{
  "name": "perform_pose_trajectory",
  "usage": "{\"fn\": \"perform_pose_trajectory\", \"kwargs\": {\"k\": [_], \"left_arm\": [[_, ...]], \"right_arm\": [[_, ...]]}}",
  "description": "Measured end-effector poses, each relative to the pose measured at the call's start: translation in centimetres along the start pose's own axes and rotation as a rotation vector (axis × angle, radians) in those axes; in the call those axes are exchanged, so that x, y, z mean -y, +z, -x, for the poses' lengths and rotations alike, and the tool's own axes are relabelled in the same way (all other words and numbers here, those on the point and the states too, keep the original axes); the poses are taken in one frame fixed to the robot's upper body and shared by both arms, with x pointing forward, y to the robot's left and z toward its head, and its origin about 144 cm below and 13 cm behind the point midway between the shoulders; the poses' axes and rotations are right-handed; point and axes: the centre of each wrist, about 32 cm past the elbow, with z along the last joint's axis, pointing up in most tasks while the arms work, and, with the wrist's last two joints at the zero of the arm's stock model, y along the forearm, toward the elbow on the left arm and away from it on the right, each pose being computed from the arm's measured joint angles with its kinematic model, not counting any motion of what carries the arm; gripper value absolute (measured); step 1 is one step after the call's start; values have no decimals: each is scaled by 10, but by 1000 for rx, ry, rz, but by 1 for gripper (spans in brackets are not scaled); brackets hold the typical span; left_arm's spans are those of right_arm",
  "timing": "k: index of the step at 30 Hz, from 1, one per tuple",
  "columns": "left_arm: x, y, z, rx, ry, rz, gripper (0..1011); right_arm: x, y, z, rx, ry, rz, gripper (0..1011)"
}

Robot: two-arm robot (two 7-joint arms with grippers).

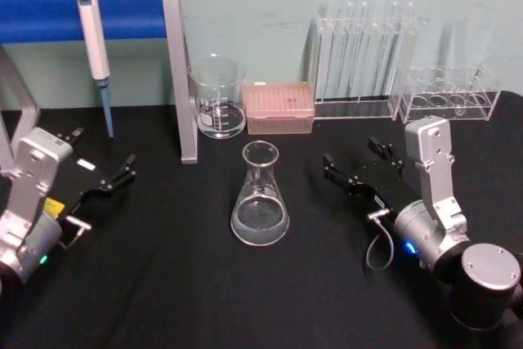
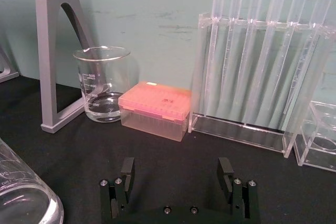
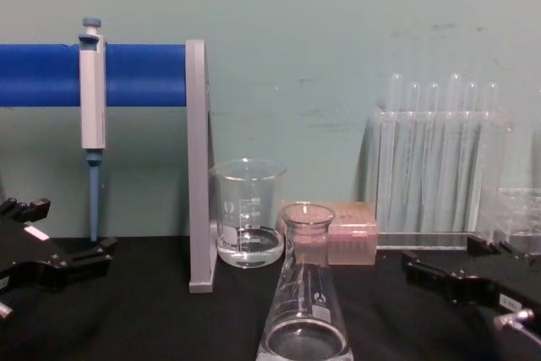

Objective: Grasp the erlenmeyer flask with one hand, shake it three times, then place it back.

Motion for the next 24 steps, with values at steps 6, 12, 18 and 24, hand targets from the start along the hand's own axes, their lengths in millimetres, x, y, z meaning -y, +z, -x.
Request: {"fn": "perform_pose_trajectory", "kwargs": {"k": [6, 12, 18, 24], "left_arm": [[0, 0, 0, 0, 0, 0, 1001], [0, 0, 0, 0, 0, 0, 1001], [0, 0, 0, 0, 0, 0, 1001], [0, 0, 0, 0, 0, 0, 1001]], "right_arm": [[0, 0, 0, 0, 0, -1, 1003], [0, 0, 0, -1, 0, -1, 1003], [0, 0, 0, -1, 0, -1, 1003], [0, 0, 0, -1, 0, -1, 1003]]}}
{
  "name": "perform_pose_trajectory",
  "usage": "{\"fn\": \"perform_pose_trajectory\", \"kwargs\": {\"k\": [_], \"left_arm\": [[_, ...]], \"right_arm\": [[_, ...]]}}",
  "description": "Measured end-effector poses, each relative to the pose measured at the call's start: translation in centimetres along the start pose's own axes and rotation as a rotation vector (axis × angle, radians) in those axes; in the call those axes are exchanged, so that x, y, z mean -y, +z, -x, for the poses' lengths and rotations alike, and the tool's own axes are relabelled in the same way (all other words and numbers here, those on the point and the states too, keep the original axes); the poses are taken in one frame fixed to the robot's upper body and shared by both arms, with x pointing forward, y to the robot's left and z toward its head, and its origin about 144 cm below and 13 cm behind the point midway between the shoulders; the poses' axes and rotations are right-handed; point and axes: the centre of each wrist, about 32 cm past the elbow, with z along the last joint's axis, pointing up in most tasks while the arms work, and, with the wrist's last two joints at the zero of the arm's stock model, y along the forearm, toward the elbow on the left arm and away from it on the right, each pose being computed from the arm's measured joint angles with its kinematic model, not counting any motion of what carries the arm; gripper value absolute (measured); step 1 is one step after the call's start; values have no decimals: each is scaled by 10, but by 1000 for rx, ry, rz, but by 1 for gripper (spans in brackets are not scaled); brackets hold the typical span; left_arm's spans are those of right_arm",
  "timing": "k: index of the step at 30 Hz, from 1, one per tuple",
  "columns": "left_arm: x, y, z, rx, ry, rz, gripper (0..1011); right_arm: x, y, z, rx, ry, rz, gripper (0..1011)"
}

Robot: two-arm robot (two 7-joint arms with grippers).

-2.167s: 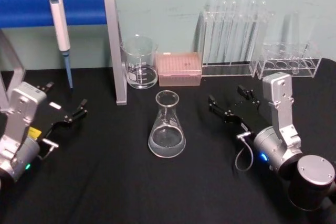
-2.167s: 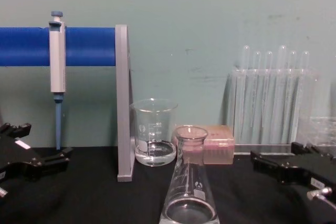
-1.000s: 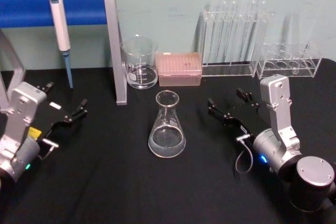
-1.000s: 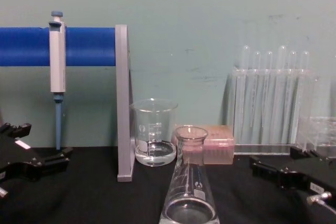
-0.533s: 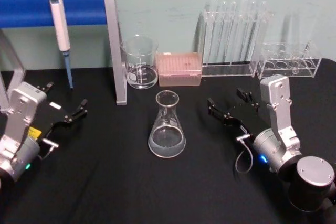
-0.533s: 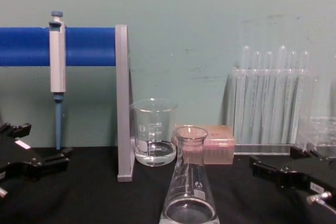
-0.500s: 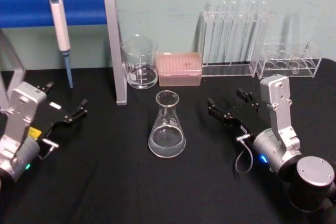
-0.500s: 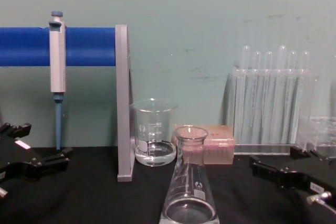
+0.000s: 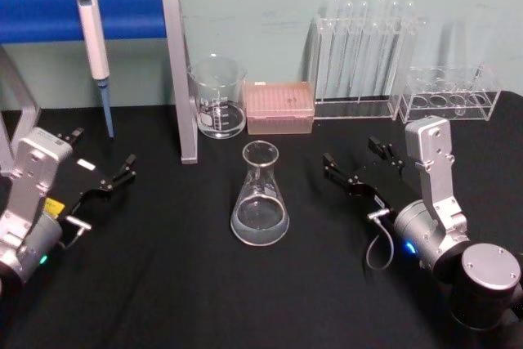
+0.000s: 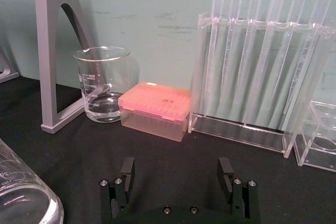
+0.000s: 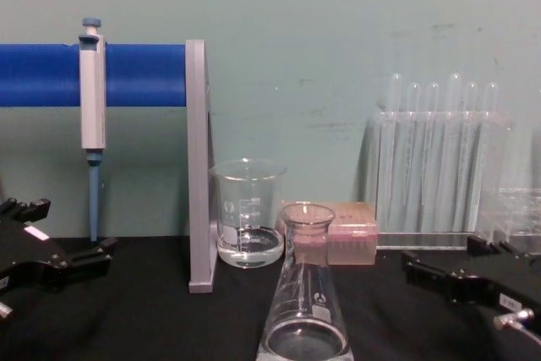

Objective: Grasp the erlenmeyer flask with one hand, shake it three times, then place it back.

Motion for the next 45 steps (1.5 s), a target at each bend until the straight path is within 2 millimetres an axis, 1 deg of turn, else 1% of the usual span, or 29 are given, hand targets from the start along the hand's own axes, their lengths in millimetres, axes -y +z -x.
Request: {"fn": "perform_pose_trajectory", "kwargs": {"k": [45], "left_arm": [[0, 0, 0, 0, 0, 0, 1001]], "right_arm": [[0, 0, 0, 0, 0, 0, 1003]]}}
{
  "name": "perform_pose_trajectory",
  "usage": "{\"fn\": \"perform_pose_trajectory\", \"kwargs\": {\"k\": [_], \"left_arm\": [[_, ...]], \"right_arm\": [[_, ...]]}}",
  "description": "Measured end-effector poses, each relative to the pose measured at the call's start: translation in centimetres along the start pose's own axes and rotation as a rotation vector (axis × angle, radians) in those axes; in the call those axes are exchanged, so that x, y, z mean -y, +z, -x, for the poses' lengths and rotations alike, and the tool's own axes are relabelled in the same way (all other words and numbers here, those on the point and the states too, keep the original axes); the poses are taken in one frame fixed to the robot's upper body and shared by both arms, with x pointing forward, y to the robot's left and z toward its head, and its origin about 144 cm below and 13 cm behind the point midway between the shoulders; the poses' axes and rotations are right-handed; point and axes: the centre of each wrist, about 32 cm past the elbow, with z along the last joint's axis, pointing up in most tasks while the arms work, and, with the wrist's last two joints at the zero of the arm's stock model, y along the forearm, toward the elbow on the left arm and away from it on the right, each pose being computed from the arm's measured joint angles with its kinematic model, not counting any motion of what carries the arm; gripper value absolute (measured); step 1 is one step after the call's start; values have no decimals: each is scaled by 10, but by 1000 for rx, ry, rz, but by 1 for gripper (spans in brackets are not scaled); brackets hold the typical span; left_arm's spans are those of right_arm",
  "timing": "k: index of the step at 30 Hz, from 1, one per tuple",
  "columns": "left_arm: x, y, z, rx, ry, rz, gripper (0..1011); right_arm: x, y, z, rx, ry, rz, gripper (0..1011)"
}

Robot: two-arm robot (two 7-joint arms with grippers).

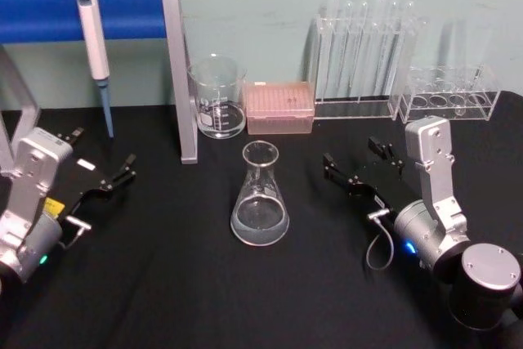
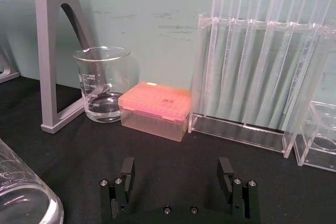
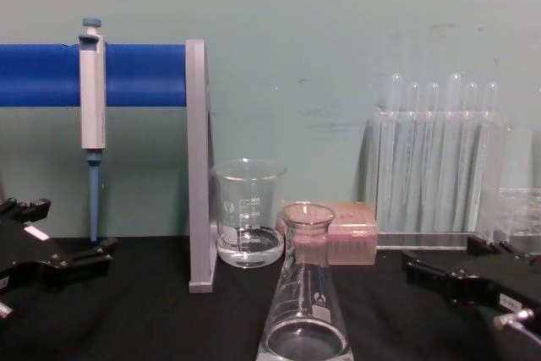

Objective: Grasp the erlenmeyer flask with one hand, shake it three times, then place it back.

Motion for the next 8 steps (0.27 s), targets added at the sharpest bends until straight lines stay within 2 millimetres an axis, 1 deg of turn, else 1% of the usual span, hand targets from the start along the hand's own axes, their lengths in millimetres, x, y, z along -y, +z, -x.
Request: {"fn": "perform_pose_trajectory", "kwargs": {"k": [8], "left_arm": [[0, 0, 0, 0, 0, 0, 1001]], "right_arm": [[0, 0, 0, 0, 0, 0, 1003]]}}
